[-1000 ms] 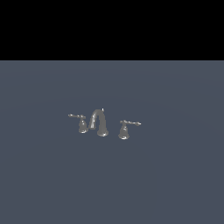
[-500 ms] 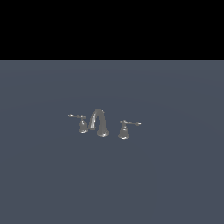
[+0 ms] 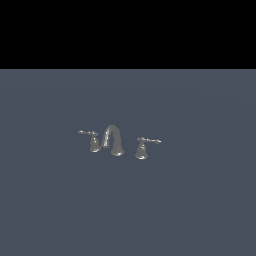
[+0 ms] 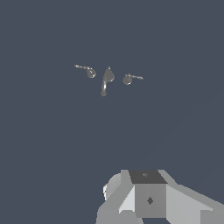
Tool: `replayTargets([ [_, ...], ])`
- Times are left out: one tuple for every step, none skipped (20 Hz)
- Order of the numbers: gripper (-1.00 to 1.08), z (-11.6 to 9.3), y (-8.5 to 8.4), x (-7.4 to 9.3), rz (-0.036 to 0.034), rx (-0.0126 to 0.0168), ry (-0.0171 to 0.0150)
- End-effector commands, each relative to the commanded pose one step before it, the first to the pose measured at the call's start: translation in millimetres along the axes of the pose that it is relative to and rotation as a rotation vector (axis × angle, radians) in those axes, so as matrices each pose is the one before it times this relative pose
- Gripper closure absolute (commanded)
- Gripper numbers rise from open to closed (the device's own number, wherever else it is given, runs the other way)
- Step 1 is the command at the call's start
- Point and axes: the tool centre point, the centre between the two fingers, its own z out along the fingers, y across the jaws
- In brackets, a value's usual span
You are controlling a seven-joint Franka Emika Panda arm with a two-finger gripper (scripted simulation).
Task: Turn on the faucet by rotating a designated handle.
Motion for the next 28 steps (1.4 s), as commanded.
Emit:
replayTargets([
  [1.08, 3.05, -2.95, 5.89, 0.01596, 0.0174, -0.00676],
  [1.08, 1.57, -1.61, 3.07, 0.00867, 0.00906, -0.00354],
  [1.08, 1.77, -1.79, 3.37, 0.0097, 0.00973, -0.004],
  [1.08, 1.99, -1.99, 3.68, 0.01085, 0.01046, -0.00455],
  [1.08, 2.24, -2.2, 3.99, 0.01211, 0.0112, -0.00518],
  [1.08, 2.5, -2.42, 4.29, 0.01341, 0.01183, -0.00582],
  [1.08, 2.78, -2.64, 4.6, 0.01479, 0.01238, -0.00649],
  [1.08, 3.08, -2.88, 4.89, 0.01626, 0.01285, -0.0072],
  [1.08, 3.4, -3.13, 5.18, 0.0178, 0.01322, -0.00794],
  [1.08, 3.75, -3.38, 5.45, 0.01942, 0.01347, -0.00869],
  [1.08, 4.12, -3.63, 5.71, 0.02112, 0.0136, -0.00945],
  [1.08, 4.51, -3.89, 5.96, 0.0229, 0.01359, -0.01019],
  [1.08, 4.91, -4.14, 6.17, 0.0247, 0.0134, -0.01088],
  [1.08, 5.18, -4.26, 6.19, 0.02576, 0.01271, -0.01119],
  [1.08, 5.35, -4.31, 6.08, 0.02638, 0.01176, -0.01123],
  [1.08, 5.52, -4.35, 5.98, 0.02697, 0.01081, -0.01121],
  [1.08, 5.69, -4.38, 5.88, 0.02755, 0.00987, -0.01112],
  [1.08, 5.86, -4.42, 5.77, 0.02809, 0.00894, -0.01097],
  [1.08, 6.02, -4.45, 5.67, 0.02862, 0.00802, -0.01075],
  [1.08, 6.17, -4.47, 5.56, 0.02913, 0.00713, -0.01047],
  [1.08, 6.32, -4.49, 5.45, 0.0296, 0.00625, -0.01012],
  [1.08, 6.47, -4.5, 5.35, 0.03006, 0.0054, -0.00972],
  [1.08, 6.61, -4.51, 5.23, 0.03047, 0.00457, -0.00926],
  [1.08, 6.74, -4.52, 5.12, 0.03086, 0.00379, -0.00874],
  [1.08, 6.87, -4.52, 5.01, 0.03123, 0.00304, -0.00817],
  [1.08, 6.99, -4.52, 4.9, 0.03156, 0.00233, -0.00755],
  [1.08, 7.1, -4.52, 4.79, 0.03187, 0.00166, -0.00688],
  [1.08, 7.2, -4.51, 4.67, 0.03215, 0.00104, -0.00617],
])
